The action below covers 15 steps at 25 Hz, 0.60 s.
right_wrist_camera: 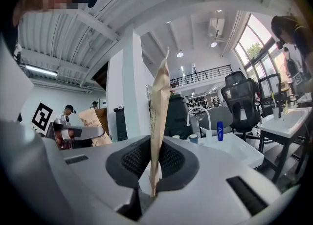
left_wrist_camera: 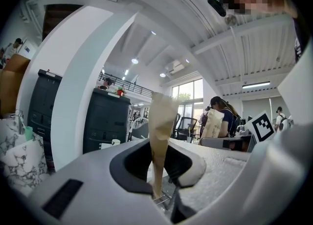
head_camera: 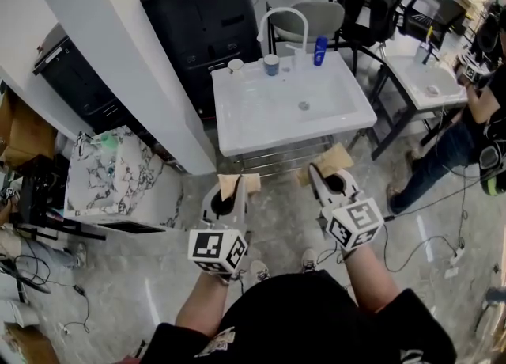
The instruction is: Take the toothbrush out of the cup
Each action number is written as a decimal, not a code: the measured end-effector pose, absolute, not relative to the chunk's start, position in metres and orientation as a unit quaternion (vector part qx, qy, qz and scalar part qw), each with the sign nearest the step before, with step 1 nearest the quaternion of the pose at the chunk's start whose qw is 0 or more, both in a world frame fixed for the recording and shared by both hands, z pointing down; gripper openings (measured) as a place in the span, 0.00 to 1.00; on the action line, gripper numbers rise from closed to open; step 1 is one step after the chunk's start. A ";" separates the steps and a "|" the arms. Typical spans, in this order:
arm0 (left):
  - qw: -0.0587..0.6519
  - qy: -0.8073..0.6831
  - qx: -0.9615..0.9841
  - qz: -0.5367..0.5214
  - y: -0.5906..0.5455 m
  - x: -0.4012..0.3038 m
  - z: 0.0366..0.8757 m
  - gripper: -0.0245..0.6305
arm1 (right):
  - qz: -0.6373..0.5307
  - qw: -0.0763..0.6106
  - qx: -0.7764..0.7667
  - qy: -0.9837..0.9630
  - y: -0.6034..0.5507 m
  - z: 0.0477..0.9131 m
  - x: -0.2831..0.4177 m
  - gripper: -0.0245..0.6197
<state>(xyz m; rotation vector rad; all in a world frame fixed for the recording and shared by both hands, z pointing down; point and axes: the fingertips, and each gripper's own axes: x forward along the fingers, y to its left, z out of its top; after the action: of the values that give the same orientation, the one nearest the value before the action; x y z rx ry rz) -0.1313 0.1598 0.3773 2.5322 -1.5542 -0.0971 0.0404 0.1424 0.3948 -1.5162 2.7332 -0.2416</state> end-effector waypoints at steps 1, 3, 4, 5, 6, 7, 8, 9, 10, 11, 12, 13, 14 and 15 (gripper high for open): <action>0.084 -0.521 0.848 -0.033 0.160 -0.131 0.376 0.11 | -0.077 0.002 -0.483 0.872 0.143 0.394 0.040 0.08; 0.083 -0.523 0.848 -0.033 0.162 -0.131 0.374 0.11 | -0.077 0.001 -0.482 0.873 0.144 0.393 0.040 0.08; 0.082 -0.523 0.848 -0.034 0.163 -0.131 0.373 0.11 | -0.077 0.001 -0.482 0.873 0.145 0.392 0.041 0.08; 0.082 -0.523 0.848 -0.035 0.164 -0.130 0.372 0.11 | -0.076 0.002 -0.482 0.873 0.146 0.392 0.042 0.08; 0.081 -0.523 0.848 -0.035 0.165 -0.129 0.371 0.11 | -0.076 0.002 -0.482 0.873 0.147 0.391 0.043 0.08; 0.081 -0.524 0.847 -0.036 0.165 -0.129 0.371 0.11 | -0.075 0.003 -0.482 0.873 0.147 0.391 0.043 0.08; 0.081 -0.524 0.847 -0.036 0.166 -0.129 0.371 0.11 | -0.075 0.003 -0.481 0.873 0.147 0.390 0.044 0.08; 0.081 -0.524 0.847 -0.037 0.166 -0.128 0.371 0.11 | -0.075 0.003 -0.481 0.874 0.148 0.390 0.044 0.08; 0.081 -0.525 0.846 -0.038 0.166 -0.129 0.371 0.11 | -0.074 0.004 -0.480 0.874 0.147 0.390 0.044 0.08; 0.082 -0.525 0.846 -0.038 0.166 -0.129 0.371 0.11 | -0.074 0.004 -0.480 0.874 0.147 0.389 0.043 0.08; 0.082 -0.526 0.846 -0.039 0.166 -0.129 0.371 0.11 | -0.074 0.004 -0.479 0.874 0.147 0.389 0.043 0.08; 0.082 -0.526 0.846 -0.039 0.166 -0.128 0.371 0.11 | -0.074 0.004 -0.479 0.875 0.147 0.389 0.044 0.08; 0.082 -0.526 0.846 -0.039 0.166 -0.128 0.370 0.11 | -0.074 0.003 -0.479 0.874 0.147 0.389 0.044 0.08; 0.082 -0.526 0.845 -0.039 0.166 -0.128 0.370 0.11 | -0.075 0.003 -0.479 0.874 0.146 0.389 0.045 0.08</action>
<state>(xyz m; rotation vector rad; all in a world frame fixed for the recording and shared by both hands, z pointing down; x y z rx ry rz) -0.1278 0.1659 0.3701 2.5252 -1.5723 -0.1153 0.0446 0.1463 0.3893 -1.5031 2.7415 -0.2336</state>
